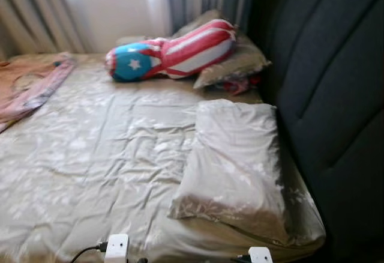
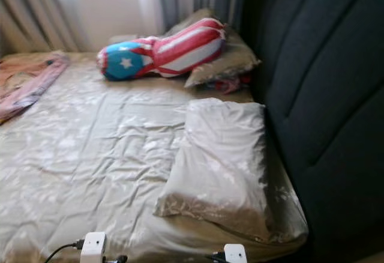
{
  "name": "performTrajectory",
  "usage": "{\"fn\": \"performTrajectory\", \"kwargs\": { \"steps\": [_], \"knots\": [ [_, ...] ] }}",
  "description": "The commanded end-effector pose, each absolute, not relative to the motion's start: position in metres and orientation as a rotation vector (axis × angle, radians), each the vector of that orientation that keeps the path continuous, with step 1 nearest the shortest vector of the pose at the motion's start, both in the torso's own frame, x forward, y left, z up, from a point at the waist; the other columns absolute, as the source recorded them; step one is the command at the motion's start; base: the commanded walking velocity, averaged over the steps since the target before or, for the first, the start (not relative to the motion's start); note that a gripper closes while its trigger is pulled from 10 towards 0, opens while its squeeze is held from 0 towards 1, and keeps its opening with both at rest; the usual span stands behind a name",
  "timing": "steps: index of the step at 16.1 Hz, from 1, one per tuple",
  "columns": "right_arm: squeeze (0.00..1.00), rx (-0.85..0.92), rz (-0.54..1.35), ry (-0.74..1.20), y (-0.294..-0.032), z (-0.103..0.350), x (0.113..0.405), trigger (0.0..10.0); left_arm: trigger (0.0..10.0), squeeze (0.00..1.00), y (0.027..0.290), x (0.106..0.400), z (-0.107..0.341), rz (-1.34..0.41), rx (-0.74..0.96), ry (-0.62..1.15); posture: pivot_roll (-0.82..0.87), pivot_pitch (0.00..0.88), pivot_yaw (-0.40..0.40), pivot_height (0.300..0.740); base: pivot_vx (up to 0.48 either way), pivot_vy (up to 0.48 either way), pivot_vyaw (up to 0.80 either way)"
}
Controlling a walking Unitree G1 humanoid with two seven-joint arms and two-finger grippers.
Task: Clean up the room
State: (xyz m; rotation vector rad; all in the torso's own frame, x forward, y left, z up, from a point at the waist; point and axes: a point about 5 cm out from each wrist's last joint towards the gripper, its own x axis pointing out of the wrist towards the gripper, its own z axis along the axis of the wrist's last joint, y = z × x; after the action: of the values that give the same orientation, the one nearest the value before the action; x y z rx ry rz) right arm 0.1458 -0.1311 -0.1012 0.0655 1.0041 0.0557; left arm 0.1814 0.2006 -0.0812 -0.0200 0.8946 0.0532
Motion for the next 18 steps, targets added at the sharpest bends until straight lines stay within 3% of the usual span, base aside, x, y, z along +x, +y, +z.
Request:
{"fn": "performTrajectory", "kwargs": {
  "steps": [1, 3, 7, 10, 18],
  "knots": [
    [0.00, 0.065, 0.059, 1.009, -0.1298, -0.1013, 0.1457, 10.0, 10.0, 0.00, 0.2017, 0.1777, -0.0832, 0.055, -0.015, 0.918, -0.07, 0.000, 0.011, 0.740, 0.000, -0.465, -0.66],
    [0.00, 0.065, 0.059, 1.006, -0.1300, -0.1011, 0.1460, 10.0, 10.0, 0.00, 0.2013, 0.1773, -0.0835, 0.060, -0.025, 0.918, -0.07, 0.000, 0.010, 0.740, 0.000, -0.456, -0.56],
    [0.00, 0.074, 0.047, 0.987, -0.1303, -0.1003, 0.1471, 10.0, 10.0, 0.00, 0.2008, 0.1771, -0.0837, 0.056, -0.017, 0.921, -0.07, 0.000, 0.011, 0.740, 0.000, 0.000, 0.00],
    [0.00, 0.074, 0.048, 0.986, -0.1303, -0.1003, 0.1469, 10.0, 10.0, 0.00, 0.2005, 0.1772, -0.0836, 0.053, -0.011, 0.919, -0.07, 0.000, 0.010, 0.740, 0.000, -0.480, 0.00],
    [0.00, 0.074, 0.043, 0.984, -0.1302, -0.1002, 0.1471, 10.0, 10.0, 0.00, 0.2012, 0.1768, -0.0837, 0.069, -0.034, 0.915, -0.07, 0.000, 0.009, 0.740, 0.000, 0.000, -0.27]
  ]
}}
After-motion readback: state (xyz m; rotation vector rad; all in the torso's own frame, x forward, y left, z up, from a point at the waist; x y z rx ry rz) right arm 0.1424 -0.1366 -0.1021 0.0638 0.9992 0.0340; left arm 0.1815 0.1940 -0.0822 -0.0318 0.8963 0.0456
